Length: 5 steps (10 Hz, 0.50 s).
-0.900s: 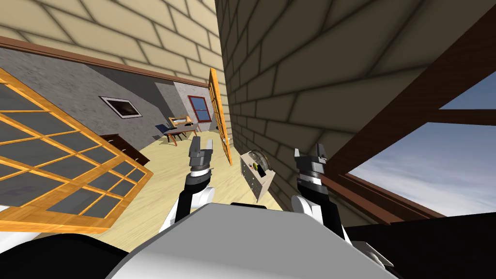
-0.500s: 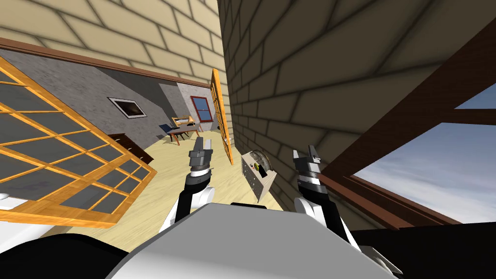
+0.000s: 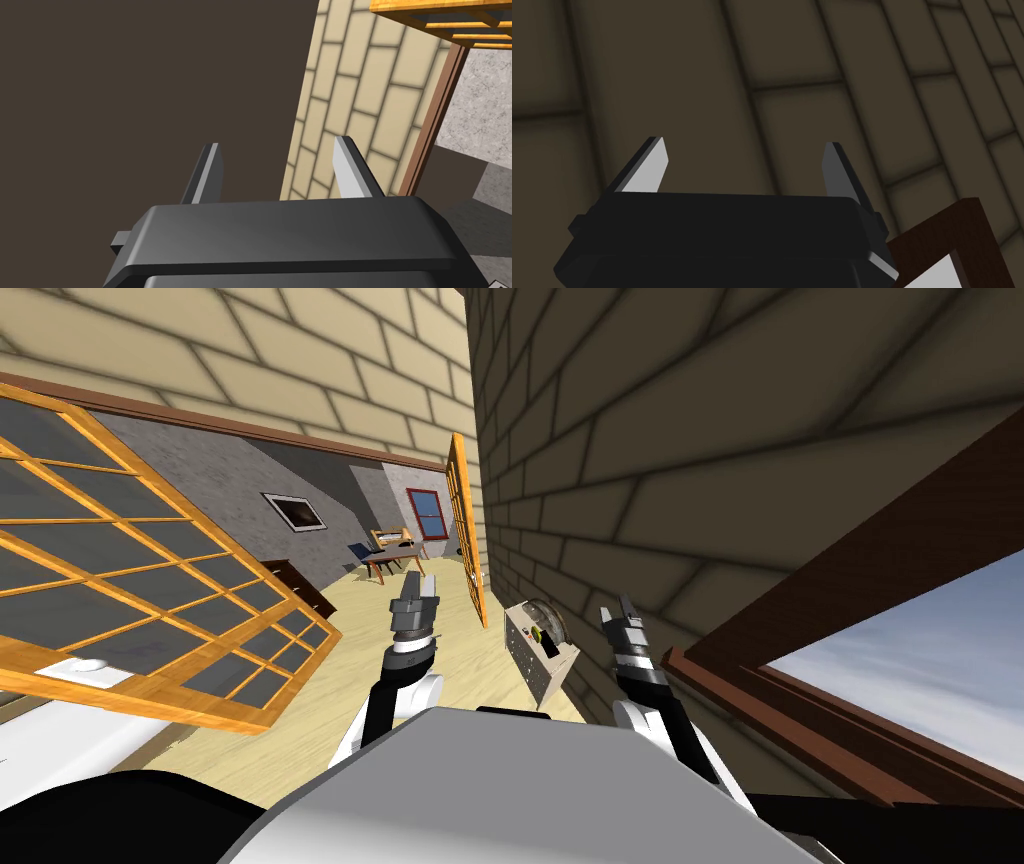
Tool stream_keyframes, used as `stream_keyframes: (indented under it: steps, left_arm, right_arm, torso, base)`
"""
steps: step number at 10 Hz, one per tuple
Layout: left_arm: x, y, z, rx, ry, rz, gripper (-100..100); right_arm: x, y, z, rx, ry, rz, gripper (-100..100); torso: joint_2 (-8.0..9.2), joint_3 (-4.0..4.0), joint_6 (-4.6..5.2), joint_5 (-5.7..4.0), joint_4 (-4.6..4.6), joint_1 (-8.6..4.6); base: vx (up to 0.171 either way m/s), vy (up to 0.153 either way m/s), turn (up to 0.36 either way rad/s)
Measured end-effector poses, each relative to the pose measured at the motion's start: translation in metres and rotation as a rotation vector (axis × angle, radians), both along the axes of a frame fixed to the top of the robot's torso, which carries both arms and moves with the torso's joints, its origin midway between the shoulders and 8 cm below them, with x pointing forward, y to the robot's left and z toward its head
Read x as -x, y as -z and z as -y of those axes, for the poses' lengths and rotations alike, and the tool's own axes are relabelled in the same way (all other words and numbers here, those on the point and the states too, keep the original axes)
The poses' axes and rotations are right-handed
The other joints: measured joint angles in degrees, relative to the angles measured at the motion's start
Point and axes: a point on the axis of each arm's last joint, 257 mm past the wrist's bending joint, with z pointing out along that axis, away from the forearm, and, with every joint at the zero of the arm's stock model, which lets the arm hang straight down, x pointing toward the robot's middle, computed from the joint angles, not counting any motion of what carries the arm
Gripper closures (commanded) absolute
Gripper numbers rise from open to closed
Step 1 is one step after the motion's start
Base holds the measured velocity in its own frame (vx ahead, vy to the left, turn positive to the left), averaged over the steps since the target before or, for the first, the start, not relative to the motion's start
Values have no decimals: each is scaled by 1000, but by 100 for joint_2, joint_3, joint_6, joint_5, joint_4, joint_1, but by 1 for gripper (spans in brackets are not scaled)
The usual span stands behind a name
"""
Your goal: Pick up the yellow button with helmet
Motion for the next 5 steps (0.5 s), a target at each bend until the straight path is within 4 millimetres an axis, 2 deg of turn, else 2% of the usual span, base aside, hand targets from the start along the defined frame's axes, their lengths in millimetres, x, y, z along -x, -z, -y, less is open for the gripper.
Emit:
stream_keyframes:
  steps: [2,3,5]
  left_arm:
    - [0,0,0,0,0,0,0]
    - [0,0,0,0,0,0,0]
    - [0,0,0,0,0,0,0]
  right_arm:
    - [-8,20,7,41,20,-59,-100]
    - [-13,32,13,60,30,-87,-100]
    - [-15,66,23,114,57,-170,-100]
  torso:
    - [2,1,3,0,0,-2]
    - [3,1,0,-1,1,-4]
    - [-2,-1,1,1,-1,3]
  base:
    - [11,34,70]
    - [24,45,194]
    - [25,53,162]
